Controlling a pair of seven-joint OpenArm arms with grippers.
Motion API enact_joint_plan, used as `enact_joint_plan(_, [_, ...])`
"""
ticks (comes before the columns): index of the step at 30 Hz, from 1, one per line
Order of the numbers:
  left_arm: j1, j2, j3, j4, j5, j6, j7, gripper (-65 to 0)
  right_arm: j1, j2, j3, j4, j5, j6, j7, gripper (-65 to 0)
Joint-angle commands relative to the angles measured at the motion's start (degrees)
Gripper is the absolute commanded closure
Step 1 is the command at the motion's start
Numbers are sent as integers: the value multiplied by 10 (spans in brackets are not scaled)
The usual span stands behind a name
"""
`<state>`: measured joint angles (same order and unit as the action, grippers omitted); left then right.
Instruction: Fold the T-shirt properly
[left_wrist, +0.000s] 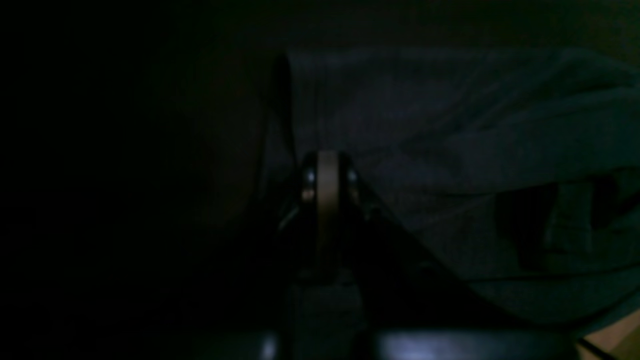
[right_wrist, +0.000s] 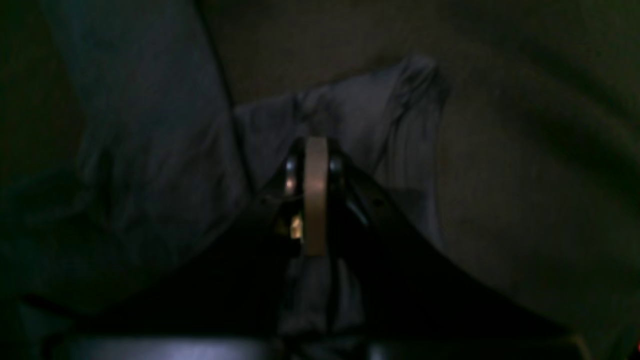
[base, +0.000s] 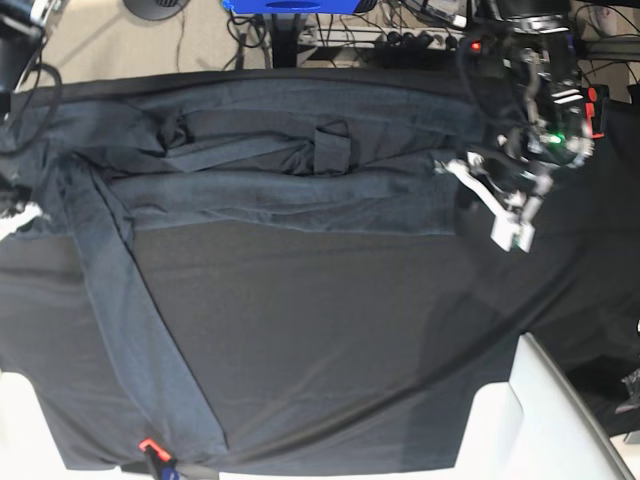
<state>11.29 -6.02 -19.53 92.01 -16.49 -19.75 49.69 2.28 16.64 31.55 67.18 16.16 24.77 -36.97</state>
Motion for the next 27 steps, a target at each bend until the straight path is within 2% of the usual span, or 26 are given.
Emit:
enact_joint_plan(1, [-7,-2,-4,3,-3,-1,-10,0,7,12,2,0,7,3,17,-27])
enact_joint_plan(8, [-34,2,-4,-47,-2,-1,-11,0,36,14,2,-68,7,3,38,-8])
enact_joint_plan(18, [-74,1,1,-135,-1,-1,-12,0,71,56,2,-205,7,3,113,-9])
enact_joint_plan(22, [-82,0,2,-173,-1,0,-63,0,85,70,2,-263,7,3,158,-11])
enact_joint_plan(27, [-82,-1,2,-197,-1,0,-77,0,88,77,1,-280,7,3,173,-11])
